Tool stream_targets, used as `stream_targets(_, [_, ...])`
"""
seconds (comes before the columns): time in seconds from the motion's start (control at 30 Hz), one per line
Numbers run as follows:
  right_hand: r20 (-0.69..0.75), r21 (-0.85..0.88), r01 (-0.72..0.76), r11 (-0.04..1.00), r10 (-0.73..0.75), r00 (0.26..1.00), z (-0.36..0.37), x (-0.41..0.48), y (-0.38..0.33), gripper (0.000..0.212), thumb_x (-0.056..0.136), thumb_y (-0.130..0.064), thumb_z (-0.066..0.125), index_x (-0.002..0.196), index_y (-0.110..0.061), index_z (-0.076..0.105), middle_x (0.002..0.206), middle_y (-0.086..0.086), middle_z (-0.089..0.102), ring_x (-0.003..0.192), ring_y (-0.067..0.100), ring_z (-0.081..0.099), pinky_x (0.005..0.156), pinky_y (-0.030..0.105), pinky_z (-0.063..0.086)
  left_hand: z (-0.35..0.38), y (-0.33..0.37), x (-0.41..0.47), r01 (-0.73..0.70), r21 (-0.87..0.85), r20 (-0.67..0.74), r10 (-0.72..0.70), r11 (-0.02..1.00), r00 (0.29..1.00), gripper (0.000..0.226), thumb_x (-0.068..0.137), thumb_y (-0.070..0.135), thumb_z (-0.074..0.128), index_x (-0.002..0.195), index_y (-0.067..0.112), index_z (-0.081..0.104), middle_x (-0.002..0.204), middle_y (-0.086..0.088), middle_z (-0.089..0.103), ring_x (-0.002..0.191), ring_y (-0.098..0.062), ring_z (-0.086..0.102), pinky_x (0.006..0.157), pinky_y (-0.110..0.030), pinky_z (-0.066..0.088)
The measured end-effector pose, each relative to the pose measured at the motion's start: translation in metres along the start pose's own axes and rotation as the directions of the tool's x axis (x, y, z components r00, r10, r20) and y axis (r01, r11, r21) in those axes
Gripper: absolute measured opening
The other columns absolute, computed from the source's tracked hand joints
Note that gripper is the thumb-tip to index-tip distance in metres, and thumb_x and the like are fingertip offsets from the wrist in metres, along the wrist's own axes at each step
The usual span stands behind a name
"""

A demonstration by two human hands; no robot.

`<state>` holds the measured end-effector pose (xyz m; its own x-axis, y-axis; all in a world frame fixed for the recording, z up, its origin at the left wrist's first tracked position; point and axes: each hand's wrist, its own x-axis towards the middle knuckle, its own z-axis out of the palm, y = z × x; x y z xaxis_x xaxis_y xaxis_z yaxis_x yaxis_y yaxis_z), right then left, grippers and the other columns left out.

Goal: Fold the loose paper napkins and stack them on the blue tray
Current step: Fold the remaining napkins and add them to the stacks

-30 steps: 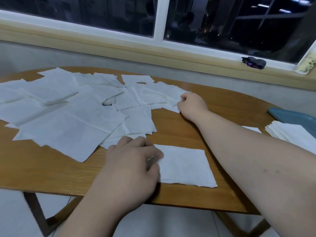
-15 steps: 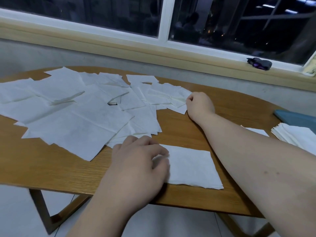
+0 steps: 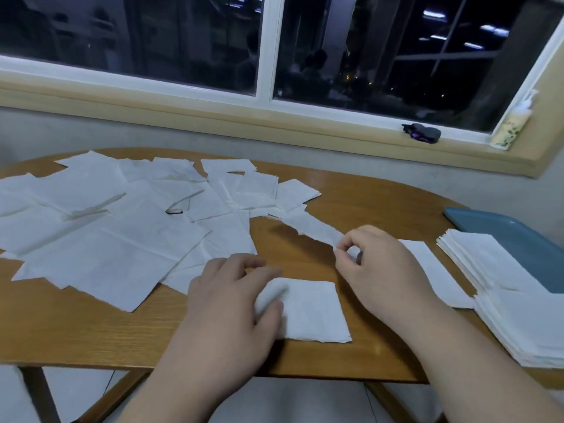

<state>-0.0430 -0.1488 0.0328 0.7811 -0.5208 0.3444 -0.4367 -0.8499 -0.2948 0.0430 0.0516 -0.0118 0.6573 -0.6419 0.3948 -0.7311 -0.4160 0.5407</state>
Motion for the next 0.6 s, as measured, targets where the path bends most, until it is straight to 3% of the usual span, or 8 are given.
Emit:
stream_targets(0.2, [0.037, -0.044, 0.066, 0.997, -0.065, 0.997, -0.021, -0.078, 0.006, 0.011, 0.094, -0.040, 0.051, 0.084, -0.038, 0.055, 0.094, -0.023, 0.050, 0.083, 0.003, 0.054, 0.066, 0.020, 0.048, 0.027, 0.037, -0.005, -0.117, 0.051, 0.044, 0.115, 0.992, 0.992, 0.065, 0.078, 0.052, 0.049, 0.140, 0.037, 0.041, 0.139, 0.006, 0.045, 0.124, -0.019, 0.042, 0.098, -0.038, 0.038])
stream_targets(0.27, [0.035, -0.045, 0.114, 0.992, -0.113, 0.993, -0.023, -0.091, 0.010, 0.012, 0.089, -0.040, 0.053, 0.077, -0.037, 0.054, 0.088, -0.023, 0.053, 0.081, 0.004, 0.051, 0.059, 0.018, 0.044, 0.036, 0.045, -0.006, -0.182, 0.067, 0.050, 0.179, 0.981, 0.983, 0.055, 0.077, 0.051, 0.054, 0.131, 0.041, 0.050, 0.134, 0.007, 0.050, 0.121, -0.017, 0.044, 0.093, -0.036, 0.038])
stream_targets(0.33, [-0.018, -0.021, 0.176, 0.984, -0.176, 0.984, -0.029, -0.097, 0.015, 0.009, 0.083, -0.045, 0.049, 0.077, -0.040, 0.052, 0.087, -0.025, 0.053, 0.083, 0.004, 0.049, 0.058, 0.013, 0.040, 0.043, 0.050, -0.006, -0.246, 0.086, 0.021, 0.245, 0.965, 0.969, 0.028, 0.079, 0.046, 0.057, 0.106, 0.044, 0.063, 0.116, 0.016, 0.059, 0.109, -0.014, 0.050, 0.086, -0.034, 0.037])
stream_targets(0.4, [0.050, 0.065, 0.184, 0.981, -0.188, 0.981, -0.034, -0.098, 0.022, 0.013, 0.083, -0.058, 0.051, 0.094, -0.053, 0.048, 0.107, -0.035, 0.047, 0.107, -0.005, 0.043, 0.075, 0.011, 0.039, 0.045, 0.052, -0.005, -0.267, 0.089, 0.006, 0.267, 0.960, 0.964, 0.020, 0.082, 0.041, 0.051, 0.091, 0.042, 0.069, 0.096, 0.023, 0.061, 0.095, -0.009, 0.054, 0.080, -0.031, 0.037])
stream_targets(0.43, [0.120, 0.112, 0.162, 0.980, -0.175, 0.977, -0.035, -0.099, 0.029, 0.031, 0.080, -0.067, 0.053, 0.106, -0.061, 0.038, 0.120, -0.043, 0.034, 0.120, -0.013, 0.030, 0.086, 0.009, 0.034, 0.044, 0.053, -0.005, -0.265, 0.075, -0.002, 0.266, 0.961, 0.964, 0.021, 0.083, 0.040, 0.050, 0.089, 0.042, 0.070, 0.091, 0.024, 0.062, 0.092, -0.006, 0.055, 0.080, -0.031, 0.037])
stream_targets(0.5, [0.227, 0.081, 0.118, 0.990, -0.134, 0.965, -0.036, -0.098, 0.043, 0.062, 0.073, -0.076, 0.059, 0.119, -0.067, 0.018, 0.130, -0.049, 0.010, 0.128, -0.021, 0.006, 0.099, 0.007, 0.021, 0.042, 0.053, -0.005, -0.235, 0.004, -0.032, 0.235, 0.972, 0.971, 0.019, 0.084, 0.041, 0.051, 0.089, 0.042, 0.070, 0.089, 0.027, 0.063, 0.093, 0.000, 0.055, 0.083, -0.030, 0.038])
stream_targets(0.53, [0.229, 0.070, 0.140, 0.988, -0.153, 0.961, -0.034, -0.097, 0.051, 0.066, 0.072, -0.075, 0.060, 0.123, -0.065, 0.019, 0.132, -0.048, 0.009, 0.130, -0.020, 0.004, 0.103, 0.008, 0.018, 0.040, 0.053, -0.005, -0.210, -0.056, -0.045, 0.208, 0.976, 0.977, 0.018, 0.084, 0.042, 0.052, 0.089, 0.042, 0.070, 0.091, 0.030, 0.063, 0.095, 0.001, 0.055, 0.085, -0.029, 0.039])
stream_targets(0.6, [0.182, 0.102, 0.189, 0.977, -0.205, 0.962, -0.027, -0.095, 0.061, 0.053, 0.075, -0.067, 0.059, 0.122, -0.056, 0.038, 0.132, -0.044, 0.019, 0.133, -0.015, 0.012, 0.106, 0.012, 0.020, 0.033, 0.055, -0.006, -0.143, -0.190, -0.046, 0.137, 0.971, 0.990, 0.013, 0.086, 0.042, 0.058, 0.087, 0.042, 0.071, 0.094, 0.033, 0.063, 0.098, 0.003, 0.056, 0.083, -0.021, 0.040])
